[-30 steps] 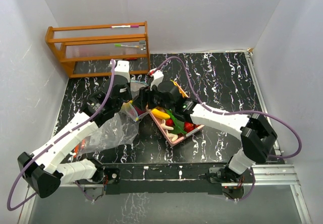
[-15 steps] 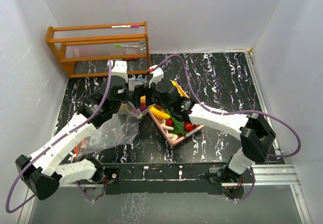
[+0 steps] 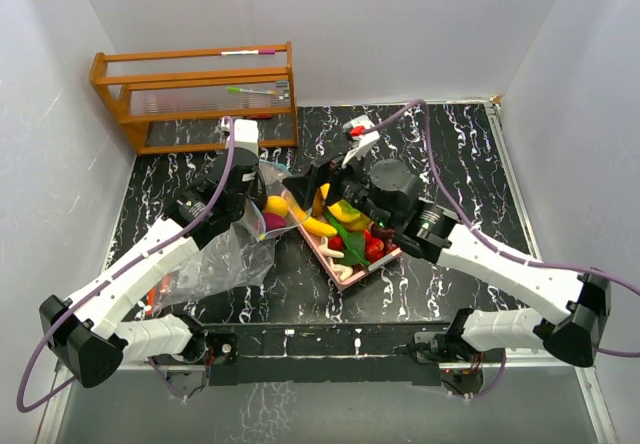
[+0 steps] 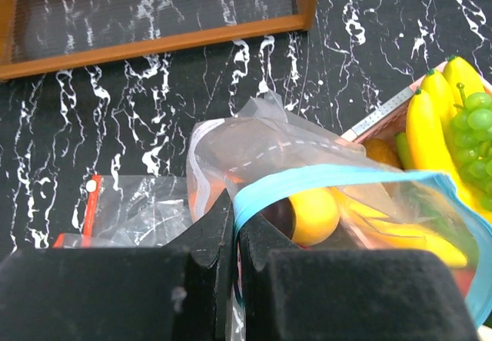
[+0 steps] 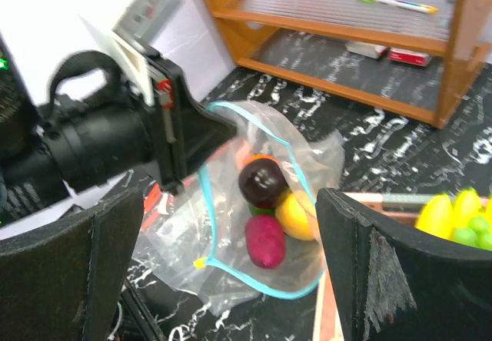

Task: Place the food in the zip-top bag and seal the zipper
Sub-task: Place the fake fruit in the zipper food storage bag.

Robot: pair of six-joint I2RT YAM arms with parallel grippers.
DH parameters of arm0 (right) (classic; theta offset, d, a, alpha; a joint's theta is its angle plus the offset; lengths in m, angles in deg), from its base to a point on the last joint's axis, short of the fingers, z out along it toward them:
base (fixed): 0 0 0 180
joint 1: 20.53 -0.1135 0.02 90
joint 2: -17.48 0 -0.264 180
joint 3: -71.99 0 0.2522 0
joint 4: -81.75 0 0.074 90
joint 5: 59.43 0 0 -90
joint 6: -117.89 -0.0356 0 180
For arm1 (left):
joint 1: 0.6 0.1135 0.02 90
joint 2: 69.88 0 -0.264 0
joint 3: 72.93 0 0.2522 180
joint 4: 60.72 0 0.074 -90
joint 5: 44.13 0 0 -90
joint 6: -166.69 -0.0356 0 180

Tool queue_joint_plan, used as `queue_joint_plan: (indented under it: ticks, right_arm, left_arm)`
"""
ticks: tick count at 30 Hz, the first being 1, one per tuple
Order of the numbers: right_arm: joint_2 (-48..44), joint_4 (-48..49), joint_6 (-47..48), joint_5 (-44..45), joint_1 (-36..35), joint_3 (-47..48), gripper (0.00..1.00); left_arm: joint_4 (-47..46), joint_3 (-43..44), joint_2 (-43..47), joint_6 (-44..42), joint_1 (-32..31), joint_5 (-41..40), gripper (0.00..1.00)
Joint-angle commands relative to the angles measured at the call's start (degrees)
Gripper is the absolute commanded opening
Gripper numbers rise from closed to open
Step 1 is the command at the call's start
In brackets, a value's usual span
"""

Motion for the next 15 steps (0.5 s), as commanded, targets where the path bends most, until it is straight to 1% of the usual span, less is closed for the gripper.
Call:
queue_joint_plan:
  ticks: [1,3,5,10,15]
  right_arm:
    - [-3.7,-6.2,0.6,9.1,-0.3,-2.3,0.98]
    - [-4.4,-8.9,0.1,11.9,-0.2,-2.7,0.98]
    - [-4.8,-10.5,0.0,11.8,-0.1,-3.2,0.98]
    - [-2.8,-11.8,-0.9,6.9,-0.2,-3.2,0.98]
    - [0.7,-8.0,-2.3,0.0,-0.1,-2.7,0.98]
  left_arm:
    - [-1.3,5.1,1.1,-2.9,0.2,-3.6,0.0]
    - [-1.5,6.8,1.4,-3.6,0.2,-4.0,0.0]
    - [-1.5,7.7,1.8,-3.9,0.2,-4.0,0.0]
    - [-1.0,8.0,2.6,-3.4,0.2,-3.7,0.0]
    - [-1.3,7.0,2.6,-2.8,0.2,-3.5,0.0]
